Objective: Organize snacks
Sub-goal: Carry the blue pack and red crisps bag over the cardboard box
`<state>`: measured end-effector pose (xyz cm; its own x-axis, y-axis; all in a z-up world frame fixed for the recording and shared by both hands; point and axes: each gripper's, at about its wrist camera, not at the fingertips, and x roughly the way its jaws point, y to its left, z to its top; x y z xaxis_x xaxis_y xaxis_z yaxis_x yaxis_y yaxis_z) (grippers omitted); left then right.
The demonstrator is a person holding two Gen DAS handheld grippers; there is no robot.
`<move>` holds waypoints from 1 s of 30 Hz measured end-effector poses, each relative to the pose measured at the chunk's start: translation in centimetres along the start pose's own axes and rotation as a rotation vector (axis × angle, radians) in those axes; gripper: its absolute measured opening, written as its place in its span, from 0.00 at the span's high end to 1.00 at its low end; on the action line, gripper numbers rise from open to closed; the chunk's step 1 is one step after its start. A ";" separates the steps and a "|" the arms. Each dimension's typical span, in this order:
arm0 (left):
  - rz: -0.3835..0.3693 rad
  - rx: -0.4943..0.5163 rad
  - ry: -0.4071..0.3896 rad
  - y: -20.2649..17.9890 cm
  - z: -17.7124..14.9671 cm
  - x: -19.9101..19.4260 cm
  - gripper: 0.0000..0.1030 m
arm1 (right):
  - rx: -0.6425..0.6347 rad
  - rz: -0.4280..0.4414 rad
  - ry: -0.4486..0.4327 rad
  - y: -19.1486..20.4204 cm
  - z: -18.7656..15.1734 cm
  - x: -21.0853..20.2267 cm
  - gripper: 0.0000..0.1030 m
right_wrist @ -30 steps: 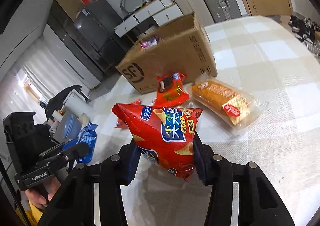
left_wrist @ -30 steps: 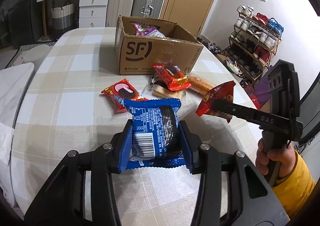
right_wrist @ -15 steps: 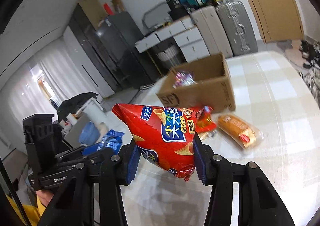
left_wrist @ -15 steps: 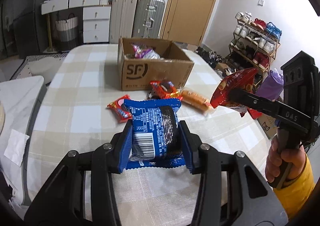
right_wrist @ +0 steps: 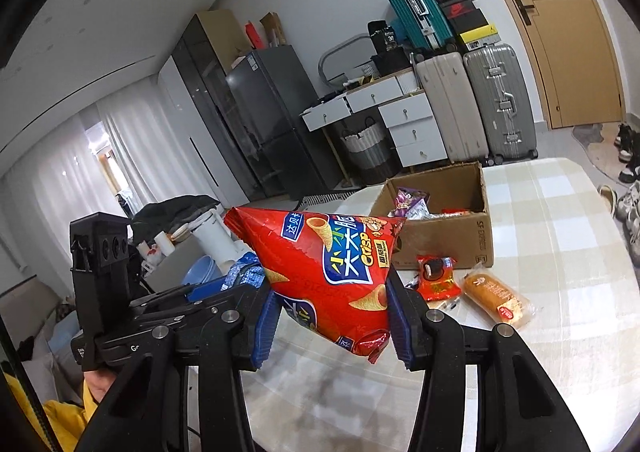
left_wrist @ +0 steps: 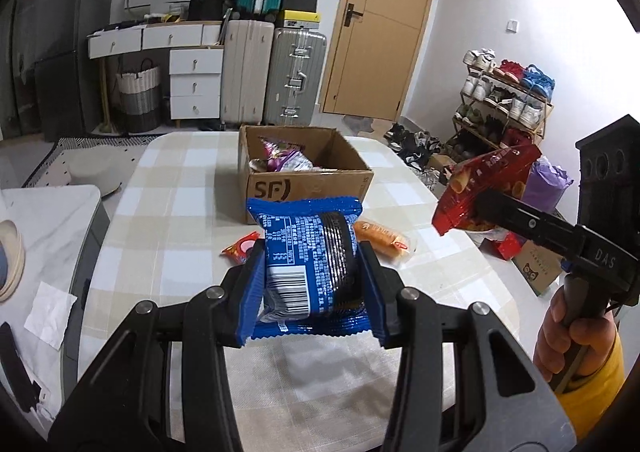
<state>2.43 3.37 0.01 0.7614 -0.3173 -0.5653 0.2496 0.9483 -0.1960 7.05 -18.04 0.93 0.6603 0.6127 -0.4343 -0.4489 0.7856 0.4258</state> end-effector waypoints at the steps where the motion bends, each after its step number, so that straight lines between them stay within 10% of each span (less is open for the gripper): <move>1: 0.004 0.003 0.000 -0.1 0.2 0.0 0.61 | -0.003 -0.005 0.001 0.1 0.0 0.1 0.53; 30: 0.028 0.027 0.042 1.1 9.3 9.9 0.60 | -0.054 -0.031 -0.008 -3.3 8.9 5.9 0.53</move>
<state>15.81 1.31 1.60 0.7424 -0.2902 -0.6038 0.2453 0.9565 -0.1582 17.75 -17.82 3.99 0.6792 0.5877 -0.4398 -0.4597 0.8077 0.3692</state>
